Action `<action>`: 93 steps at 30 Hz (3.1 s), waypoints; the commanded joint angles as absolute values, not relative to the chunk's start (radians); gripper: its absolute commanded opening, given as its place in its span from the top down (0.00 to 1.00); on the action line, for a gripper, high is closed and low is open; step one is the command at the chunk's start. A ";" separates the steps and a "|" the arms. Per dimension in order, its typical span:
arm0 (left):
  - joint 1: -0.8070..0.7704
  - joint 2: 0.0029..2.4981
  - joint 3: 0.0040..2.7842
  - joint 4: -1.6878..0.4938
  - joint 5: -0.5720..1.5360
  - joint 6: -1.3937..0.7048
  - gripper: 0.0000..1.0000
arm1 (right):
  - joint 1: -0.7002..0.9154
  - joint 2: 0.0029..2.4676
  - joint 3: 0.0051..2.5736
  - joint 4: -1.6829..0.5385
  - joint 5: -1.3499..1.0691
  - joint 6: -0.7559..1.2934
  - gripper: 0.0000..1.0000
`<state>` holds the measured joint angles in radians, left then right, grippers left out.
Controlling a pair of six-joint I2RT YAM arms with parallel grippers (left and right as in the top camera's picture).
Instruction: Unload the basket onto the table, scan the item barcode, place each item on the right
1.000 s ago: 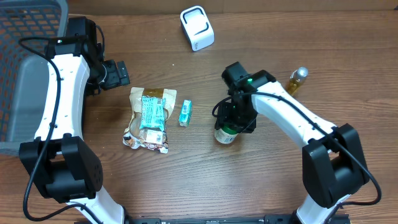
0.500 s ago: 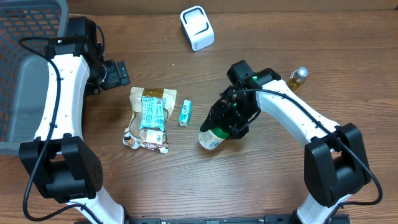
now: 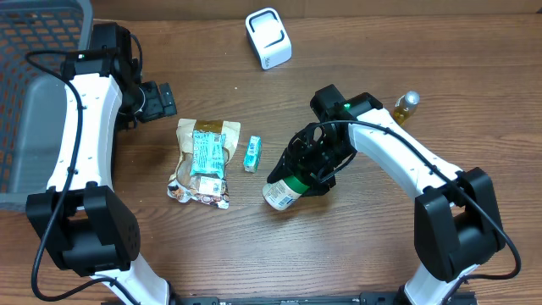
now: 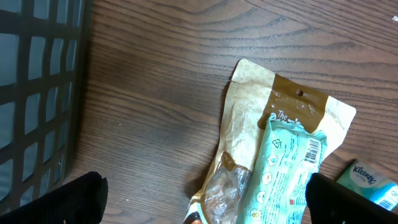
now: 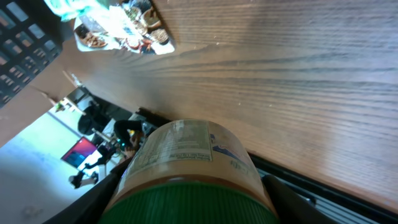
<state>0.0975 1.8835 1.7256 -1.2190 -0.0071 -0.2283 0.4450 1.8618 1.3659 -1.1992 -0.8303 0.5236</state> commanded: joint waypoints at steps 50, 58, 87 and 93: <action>0.091 1.877 1.721 -1.218 0.000 -0.213 0.01 | 0.443 1.859 1.395 -1.259 -0.971 0.553 0.75; 0.091 1.877 1.721 -1.218 0.000 -0.213 0.01 | 0.443 1.859 1.395 -1.258 -0.971 0.580 0.75; 0.091 1.877 1.721 -1.218 0.000 -0.213 0.00 | 0.443 1.859 1.396 -1.267 -0.971 0.579 0.75; 0.091 1.877 1.721 -1.218 0.000 -0.213 0.00 | 0.443 1.859 1.395 -1.265 -0.970 0.579 0.75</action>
